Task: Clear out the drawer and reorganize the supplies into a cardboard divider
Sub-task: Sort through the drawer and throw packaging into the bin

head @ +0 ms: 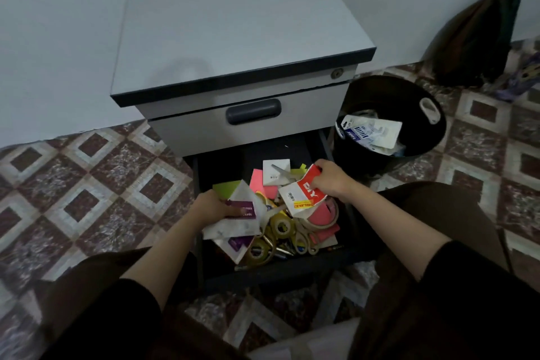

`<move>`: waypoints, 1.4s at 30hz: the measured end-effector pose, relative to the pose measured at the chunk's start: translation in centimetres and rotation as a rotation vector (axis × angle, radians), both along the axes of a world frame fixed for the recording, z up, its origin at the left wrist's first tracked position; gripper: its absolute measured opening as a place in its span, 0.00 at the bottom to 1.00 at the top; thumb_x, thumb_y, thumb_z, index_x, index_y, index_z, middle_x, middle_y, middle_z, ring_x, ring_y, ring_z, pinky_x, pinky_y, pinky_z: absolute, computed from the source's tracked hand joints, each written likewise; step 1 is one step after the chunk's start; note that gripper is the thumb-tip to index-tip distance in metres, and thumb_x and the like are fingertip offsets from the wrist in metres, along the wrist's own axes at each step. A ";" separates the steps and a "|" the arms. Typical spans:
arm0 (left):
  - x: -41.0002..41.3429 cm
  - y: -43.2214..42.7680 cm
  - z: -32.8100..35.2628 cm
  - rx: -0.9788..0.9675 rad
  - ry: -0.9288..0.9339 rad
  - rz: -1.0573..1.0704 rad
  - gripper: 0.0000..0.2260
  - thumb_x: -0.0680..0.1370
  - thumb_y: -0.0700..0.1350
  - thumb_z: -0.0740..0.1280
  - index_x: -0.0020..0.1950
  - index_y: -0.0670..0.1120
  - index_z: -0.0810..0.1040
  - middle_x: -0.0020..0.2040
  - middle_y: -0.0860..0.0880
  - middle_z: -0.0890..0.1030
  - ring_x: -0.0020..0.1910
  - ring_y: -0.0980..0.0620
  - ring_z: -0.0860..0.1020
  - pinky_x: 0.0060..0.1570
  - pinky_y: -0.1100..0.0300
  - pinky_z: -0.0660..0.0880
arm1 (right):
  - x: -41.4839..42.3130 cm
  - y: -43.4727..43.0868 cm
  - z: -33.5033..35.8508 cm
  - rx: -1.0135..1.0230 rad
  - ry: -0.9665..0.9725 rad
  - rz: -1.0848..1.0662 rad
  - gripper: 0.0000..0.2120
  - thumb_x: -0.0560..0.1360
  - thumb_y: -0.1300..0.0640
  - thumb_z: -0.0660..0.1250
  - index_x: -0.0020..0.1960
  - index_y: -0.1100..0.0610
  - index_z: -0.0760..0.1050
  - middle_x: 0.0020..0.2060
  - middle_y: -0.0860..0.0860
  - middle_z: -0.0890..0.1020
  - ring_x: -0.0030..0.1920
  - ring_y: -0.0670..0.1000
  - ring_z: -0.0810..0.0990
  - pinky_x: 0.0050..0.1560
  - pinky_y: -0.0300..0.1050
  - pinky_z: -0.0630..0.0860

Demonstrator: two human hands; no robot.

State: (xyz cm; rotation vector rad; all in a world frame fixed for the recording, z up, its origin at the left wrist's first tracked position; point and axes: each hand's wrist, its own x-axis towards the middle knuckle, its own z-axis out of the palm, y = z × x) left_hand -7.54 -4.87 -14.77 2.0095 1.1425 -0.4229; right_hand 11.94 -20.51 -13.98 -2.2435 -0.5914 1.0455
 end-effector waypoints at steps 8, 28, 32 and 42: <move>0.9 -4.3 1.1 -0.009 -0.081 0.078 0.17 0.80 0.50 0.59 0.35 0.42 0.73 0.39 0.44 0.78 0.36 0.50 0.75 0.34 0.62 0.68 | 0.2 -3.4 3.1 0.134 -0.018 -0.068 0.19 0.73 0.72 0.56 0.55 0.58 0.79 0.37 0.54 0.79 0.28 0.47 0.75 0.21 0.33 0.70; 15.7 -10.2 7.4 0.057 -0.394 0.022 0.17 0.82 0.41 0.51 0.34 0.46 0.67 0.33 0.49 0.69 0.31 0.55 0.69 0.24 0.73 0.65 | 9.6 -12.6 8.4 0.227 -0.081 -0.387 0.11 0.76 0.69 0.58 0.45 0.62 0.79 0.46 0.58 0.78 0.35 0.50 0.77 0.23 0.37 0.77; 18.9 -11.2 7.4 0.029 -0.393 -0.020 0.15 0.82 0.40 0.51 0.38 0.43 0.69 0.33 0.50 0.70 0.30 0.58 0.69 0.21 0.73 0.65 | 11.9 -14.8 8.6 0.215 -0.107 -0.419 0.13 0.77 0.71 0.56 0.51 0.64 0.79 0.48 0.58 0.76 0.34 0.49 0.75 0.18 0.32 0.69; 27.2 -11.8 2.4 0.016 -0.203 -0.140 0.09 0.80 0.42 0.59 0.41 0.43 0.73 0.43 0.43 0.79 0.41 0.46 0.77 0.41 0.58 0.71 | 18.2 -16.8 3.6 0.146 -0.088 -0.647 0.15 0.76 0.71 0.57 0.46 0.64 0.82 0.46 0.59 0.81 0.34 0.51 0.77 0.30 0.36 0.75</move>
